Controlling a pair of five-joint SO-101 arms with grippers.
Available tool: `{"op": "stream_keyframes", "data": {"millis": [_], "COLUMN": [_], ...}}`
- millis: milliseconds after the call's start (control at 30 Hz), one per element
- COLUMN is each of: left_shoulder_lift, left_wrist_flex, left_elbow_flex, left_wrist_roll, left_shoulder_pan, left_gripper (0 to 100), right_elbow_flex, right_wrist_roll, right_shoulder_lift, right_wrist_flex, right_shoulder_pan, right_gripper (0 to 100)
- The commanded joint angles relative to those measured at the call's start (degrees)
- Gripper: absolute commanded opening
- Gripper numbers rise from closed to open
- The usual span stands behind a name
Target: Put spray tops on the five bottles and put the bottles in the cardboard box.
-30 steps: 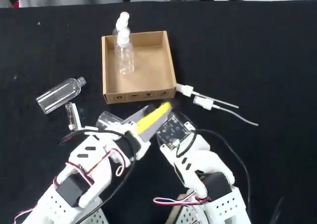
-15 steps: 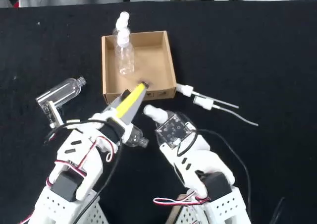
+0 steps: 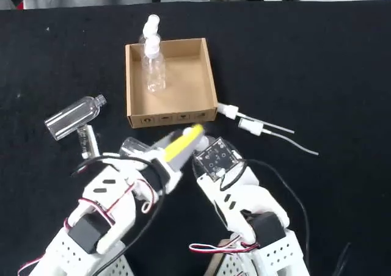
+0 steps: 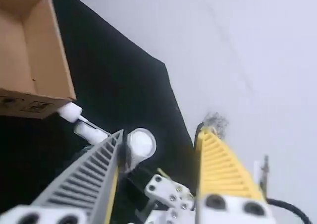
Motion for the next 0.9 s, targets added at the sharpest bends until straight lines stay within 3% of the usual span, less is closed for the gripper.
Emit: {"op": "stream_keyframes", "data": {"millis": [0, 233, 500, 600, 867], "left_shoulder_lift": [-0.26, -0.53, -0.53, -0.53, -0.53], "left_wrist_flex": [-2.55, -2.55, -2.55, -2.46, -2.46], "left_elbow_flex": [-2.15, -2.77, -2.77, -2.77, -2.42], "left_wrist_roll": [0.35, 0.44, 0.26, 0.09, -6.77], "left_shoulder_pan": [2.33, -0.40, -11.82, -16.92, -24.92], "left_gripper": [21, 21, 21, 21, 21], "right_elbow_flex": [0.48, 0.22, 0.22, 0.22, 0.22], "right_wrist_roll": [-0.18, -0.26, -0.88, -5.27, -9.14], "right_shoulder_lift": [-6.02, -6.02, -6.02, -6.02, -5.93], "right_wrist_flex": [-1.93, -2.02, -1.58, -1.76, -1.93], "right_shoulder_pan": [-0.88, -0.79, -0.53, -0.53, -0.44], "right_gripper": [11.9, 11.9, 12.0, 12.0, 12.0]}}
